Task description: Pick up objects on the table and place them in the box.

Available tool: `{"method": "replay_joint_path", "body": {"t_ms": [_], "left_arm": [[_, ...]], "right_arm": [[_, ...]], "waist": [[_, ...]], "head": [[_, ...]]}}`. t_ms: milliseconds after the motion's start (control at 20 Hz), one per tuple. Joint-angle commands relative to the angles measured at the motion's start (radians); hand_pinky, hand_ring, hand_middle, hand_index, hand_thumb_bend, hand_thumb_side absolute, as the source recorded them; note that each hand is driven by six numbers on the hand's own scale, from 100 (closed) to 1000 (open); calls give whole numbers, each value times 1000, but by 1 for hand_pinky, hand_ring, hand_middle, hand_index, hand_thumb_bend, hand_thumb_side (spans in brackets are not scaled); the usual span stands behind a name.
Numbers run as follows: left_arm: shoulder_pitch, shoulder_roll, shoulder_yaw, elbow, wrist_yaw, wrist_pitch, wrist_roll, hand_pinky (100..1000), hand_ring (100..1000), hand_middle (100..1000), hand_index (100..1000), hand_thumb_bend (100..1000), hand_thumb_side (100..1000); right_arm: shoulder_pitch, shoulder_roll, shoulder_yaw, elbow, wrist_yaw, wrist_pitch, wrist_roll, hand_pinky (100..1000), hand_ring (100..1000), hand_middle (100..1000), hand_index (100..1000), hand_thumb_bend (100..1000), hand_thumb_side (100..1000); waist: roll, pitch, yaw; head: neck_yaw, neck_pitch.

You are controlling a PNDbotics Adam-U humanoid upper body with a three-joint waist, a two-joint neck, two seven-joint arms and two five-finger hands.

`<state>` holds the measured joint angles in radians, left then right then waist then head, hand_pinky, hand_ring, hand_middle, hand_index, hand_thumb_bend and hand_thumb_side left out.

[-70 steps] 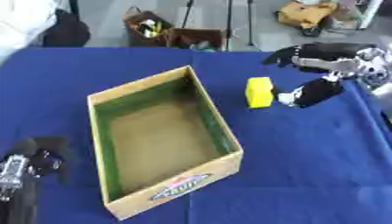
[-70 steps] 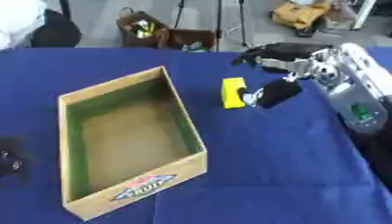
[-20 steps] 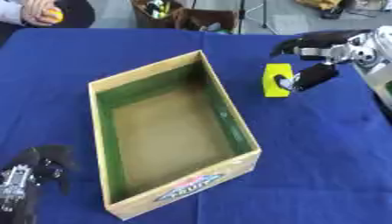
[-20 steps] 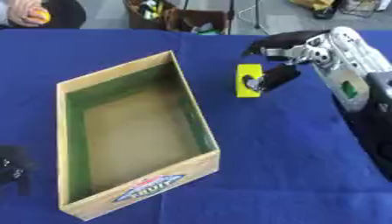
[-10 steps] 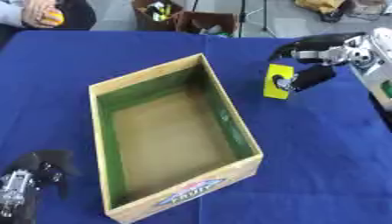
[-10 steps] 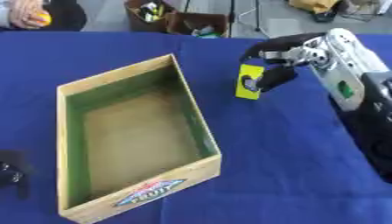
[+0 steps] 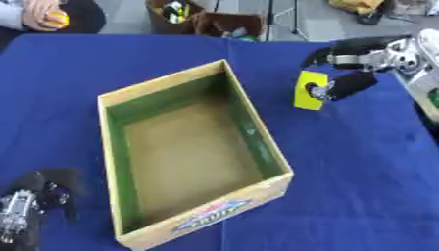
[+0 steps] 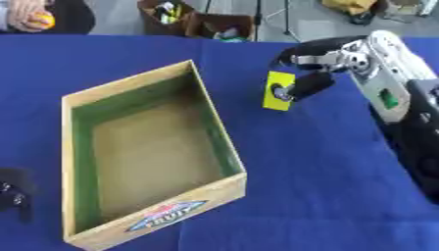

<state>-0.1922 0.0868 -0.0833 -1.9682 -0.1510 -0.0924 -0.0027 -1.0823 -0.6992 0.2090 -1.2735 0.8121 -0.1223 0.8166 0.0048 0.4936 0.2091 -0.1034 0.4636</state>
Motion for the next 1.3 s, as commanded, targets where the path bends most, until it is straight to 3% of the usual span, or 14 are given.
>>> {"method": "replay_joint_path", "body": {"t_ms": [50,500,750,1300], "left_arm": [[1,6,-5,-10,-5,0,-3,244,497,457,647,100,1000],[3,6,-4,-8,-6,1,-4,246,498,458,646,100,1000],[3,5,-4,-8,-8,0,-7,246,498,458,646,100,1000],[2,3,-3,-8,-9,0,-12,247,499,458,646,100,1000]], "right_arm": [[-20,-23,-16,-33,-16,14,-16,872,959,1000,1000,100,776],[-11,-27,-19,-48,-39,28,-33,870,957,998,1000,100,851],[6,-37,-4,-61,-78,3,17,891,981,1000,1000,100,927],[18,-41,2,-64,-98,-20,59,907,983,1000,1000,124,885]], "waist": [[1,-32,-2],[3,-35,-6],[3,-35,-7],[6,-34,-8]], "head": [[2,-2],[3,2],[3,1],[1,-4]]}}
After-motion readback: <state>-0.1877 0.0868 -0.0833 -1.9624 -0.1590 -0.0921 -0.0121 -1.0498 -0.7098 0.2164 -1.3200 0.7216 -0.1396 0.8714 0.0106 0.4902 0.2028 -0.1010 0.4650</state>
